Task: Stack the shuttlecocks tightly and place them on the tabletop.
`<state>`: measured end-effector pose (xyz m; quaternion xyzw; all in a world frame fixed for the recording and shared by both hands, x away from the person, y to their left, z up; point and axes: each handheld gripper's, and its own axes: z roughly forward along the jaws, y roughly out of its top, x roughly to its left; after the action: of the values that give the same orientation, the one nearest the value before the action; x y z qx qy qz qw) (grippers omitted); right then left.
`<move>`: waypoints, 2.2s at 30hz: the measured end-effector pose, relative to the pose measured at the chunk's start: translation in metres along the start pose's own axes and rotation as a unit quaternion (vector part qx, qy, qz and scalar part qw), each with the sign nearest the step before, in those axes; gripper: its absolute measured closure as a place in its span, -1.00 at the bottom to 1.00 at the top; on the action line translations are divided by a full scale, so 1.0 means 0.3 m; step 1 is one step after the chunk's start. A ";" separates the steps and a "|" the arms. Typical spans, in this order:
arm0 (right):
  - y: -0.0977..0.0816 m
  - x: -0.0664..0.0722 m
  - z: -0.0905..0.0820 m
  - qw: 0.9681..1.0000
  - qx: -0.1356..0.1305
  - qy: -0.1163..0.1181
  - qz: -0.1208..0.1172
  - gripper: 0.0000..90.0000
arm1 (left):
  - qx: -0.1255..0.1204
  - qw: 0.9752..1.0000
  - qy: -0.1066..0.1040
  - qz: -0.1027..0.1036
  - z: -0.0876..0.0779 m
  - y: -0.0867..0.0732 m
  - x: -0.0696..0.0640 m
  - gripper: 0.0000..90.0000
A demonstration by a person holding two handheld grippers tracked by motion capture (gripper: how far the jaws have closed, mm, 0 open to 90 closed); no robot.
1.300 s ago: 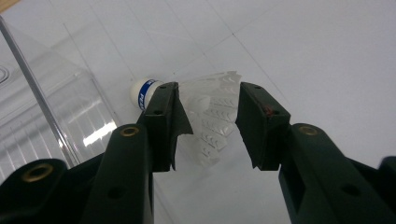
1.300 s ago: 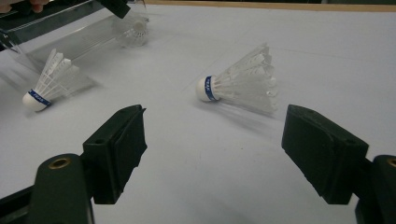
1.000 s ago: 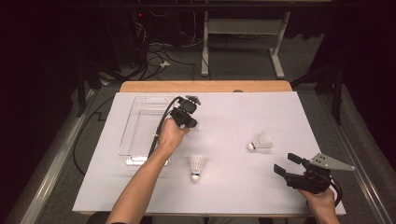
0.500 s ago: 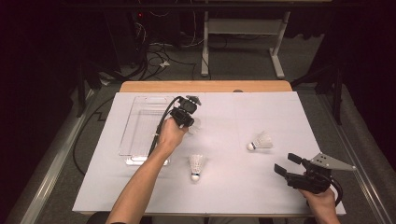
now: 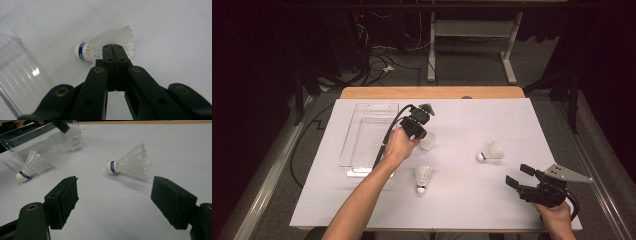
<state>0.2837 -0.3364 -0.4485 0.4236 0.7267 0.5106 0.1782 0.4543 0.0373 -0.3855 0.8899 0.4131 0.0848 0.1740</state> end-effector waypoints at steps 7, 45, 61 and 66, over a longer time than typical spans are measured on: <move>0.000 -0.001 0.000 1.000 -0.001 0.000 0.001 -0.52 | 0.024 0.999 -0.033 0.004 -0.004 0.018 -0.048 0.99; 0.001 -0.003 0.002 1.000 0.000 0.003 0.000 -0.52 | -0.075 0.980 -0.124 -0.135 0.107 0.096 -0.015 1.00; 0.001 -0.001 0.001 1.000 0.000 0.001 0.000 -0.51 | -0.093 0.981 -0.130 -0.110 0.085 0.084 -0.030 0.67; 0.001 0.000 0.001 1.000 0.001 0.001 -0.001 -0.51 | -0.096 0.983 -0.125 -0.098 0.075 0.080 -0.037 0.59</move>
<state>0.2840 -0.3363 -0.4483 0.4227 0.7277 0.5102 0.1773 0.4708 0.0090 -0.3973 0.8280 0.4629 -0.0052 0.3165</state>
